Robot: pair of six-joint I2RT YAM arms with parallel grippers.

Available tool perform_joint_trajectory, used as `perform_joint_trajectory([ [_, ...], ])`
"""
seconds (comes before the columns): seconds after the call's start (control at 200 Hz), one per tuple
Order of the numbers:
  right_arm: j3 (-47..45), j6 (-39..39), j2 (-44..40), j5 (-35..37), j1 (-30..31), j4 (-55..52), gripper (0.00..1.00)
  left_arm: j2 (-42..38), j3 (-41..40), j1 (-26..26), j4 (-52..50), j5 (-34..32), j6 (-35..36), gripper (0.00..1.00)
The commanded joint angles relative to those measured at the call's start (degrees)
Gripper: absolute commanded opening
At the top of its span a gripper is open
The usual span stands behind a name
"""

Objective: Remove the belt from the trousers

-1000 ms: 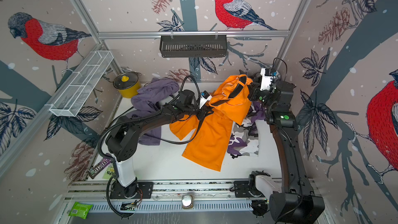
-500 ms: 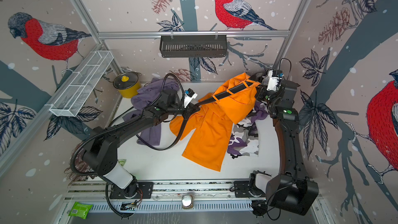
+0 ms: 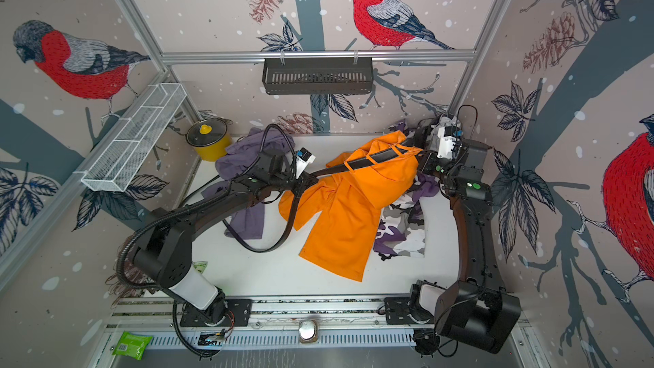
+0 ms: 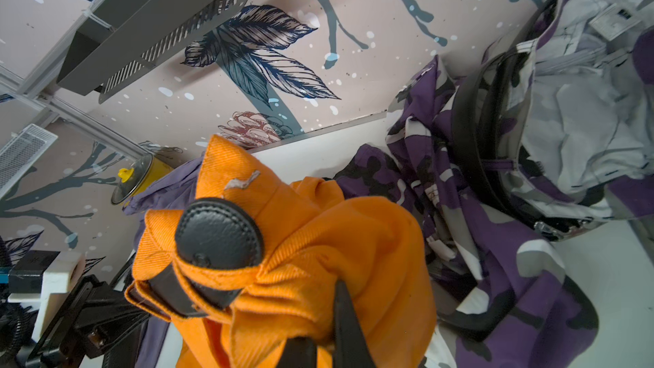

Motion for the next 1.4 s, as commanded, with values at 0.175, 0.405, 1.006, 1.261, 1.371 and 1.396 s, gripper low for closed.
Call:
perform_joint_trajectory([
  [0.175,-11.9,5.5,-4.5,15.3,12.0,19.1,0.01,-11.5,-2.1,1.5,-10.4,-24.5,-0.9,0.00],
  [0.405,-23.4,8.3,-9.6,17.2,26.0,19.5,0.22,-17.2,-3.4,-2.2,-2.5,-31.3,6.7,0.00],
  [1.006,7.6,-3.8,0.6,10.5,21.4,-15.9,0.84,-23.4,-9.0,-4.9,3.4,-31.2,10.9,0.00],
  [1.261,2.3,-2.4,-6.1,19.0,35.1,-17.7,0.86,-21.2,-5.5,-4.8,1.1,-30.7,10.8,0.00],
  [1.371,-1.7,0.1,-8.4,27.7,41.8,-19.6,0.86,-20.1,-4.1,-4.9,0.4,-30.3,11.1,0.00],
  [1.396,-3.1,0.8,-9.0,29.1,43.0,-19.3,0.86,-20.0,-4.0,-4.9,0.4,-30.1,11.1,0.00],
])
